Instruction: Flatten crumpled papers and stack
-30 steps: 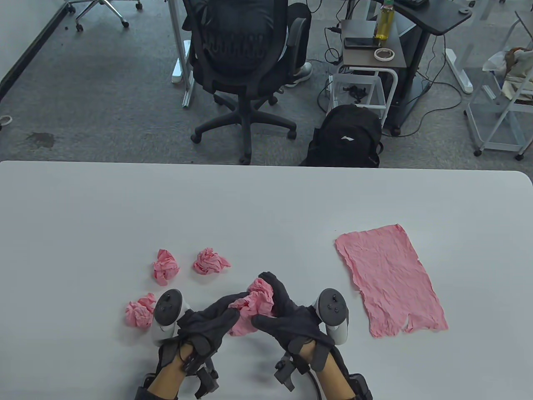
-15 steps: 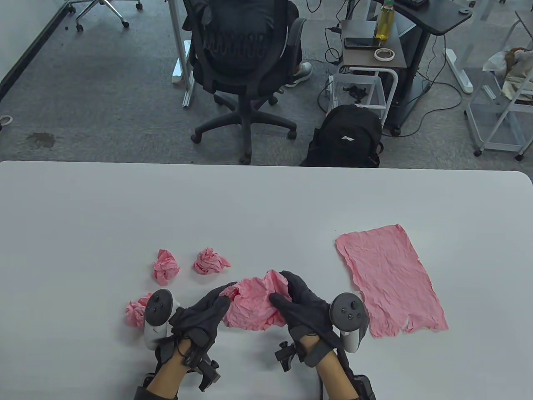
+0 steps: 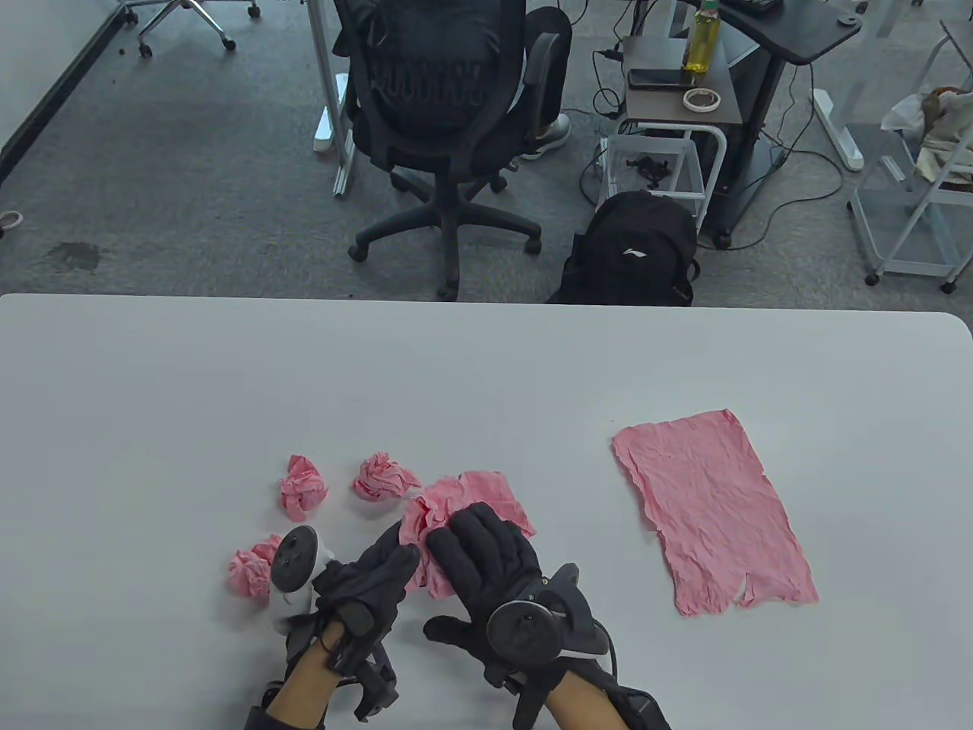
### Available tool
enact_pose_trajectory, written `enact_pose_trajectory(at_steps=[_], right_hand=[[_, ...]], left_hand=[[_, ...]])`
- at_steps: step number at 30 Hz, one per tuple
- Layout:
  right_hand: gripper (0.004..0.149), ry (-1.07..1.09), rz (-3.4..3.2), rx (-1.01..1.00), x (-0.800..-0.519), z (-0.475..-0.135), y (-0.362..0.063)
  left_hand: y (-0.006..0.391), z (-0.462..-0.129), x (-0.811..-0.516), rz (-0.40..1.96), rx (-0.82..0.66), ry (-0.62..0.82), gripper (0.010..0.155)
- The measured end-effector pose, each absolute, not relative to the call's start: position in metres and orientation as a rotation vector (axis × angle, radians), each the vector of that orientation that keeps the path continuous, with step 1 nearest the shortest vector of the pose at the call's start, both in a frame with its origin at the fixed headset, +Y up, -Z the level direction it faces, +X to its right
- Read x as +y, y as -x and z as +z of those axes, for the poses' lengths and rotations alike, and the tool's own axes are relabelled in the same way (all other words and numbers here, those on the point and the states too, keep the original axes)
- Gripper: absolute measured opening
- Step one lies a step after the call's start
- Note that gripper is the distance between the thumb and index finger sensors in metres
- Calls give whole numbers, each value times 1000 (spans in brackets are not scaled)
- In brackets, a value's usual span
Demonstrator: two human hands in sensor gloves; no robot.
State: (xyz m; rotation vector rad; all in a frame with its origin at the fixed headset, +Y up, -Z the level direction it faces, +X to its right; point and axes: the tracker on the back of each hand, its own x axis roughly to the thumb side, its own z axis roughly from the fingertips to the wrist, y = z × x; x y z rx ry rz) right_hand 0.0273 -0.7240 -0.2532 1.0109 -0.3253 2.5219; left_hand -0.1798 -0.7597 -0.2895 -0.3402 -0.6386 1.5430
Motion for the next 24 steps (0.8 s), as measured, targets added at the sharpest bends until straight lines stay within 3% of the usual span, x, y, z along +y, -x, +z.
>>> enact_pose_trajectory(at_steps=[1,4,6,9,12,19,21,24], right_hand=[[98,-973,2468,-390,-722,-254,-31],[59,-805,2189,-451,-713,-263,-51],[48,-702,2071,-458,-712,-269,-68],[43,-495,1961,-507,-713,-277,-91],[44,-337,1793,-393,-718,-287,-115],[43,-208,1722,-423,-723,-294,-144],[43,-182,1743,-424,-722,-293,-148],[45,-124,1788,-464,-722,-295,-156]], left_hand=[[180,-290,-760,1496,-628,325,65],[181,-290,-760,1417,-606,287,62],[181,-290,-757,1396,-606,272,59],[187,-289,-753,1281,-519,157,55],[196,-289,-747,1101,-457,24,53],[198,-287,-739,804,-423,-27,59],[200,-287,-740,862,-415,-4,57],[206,-292,-746,1144,-417,92,49]])
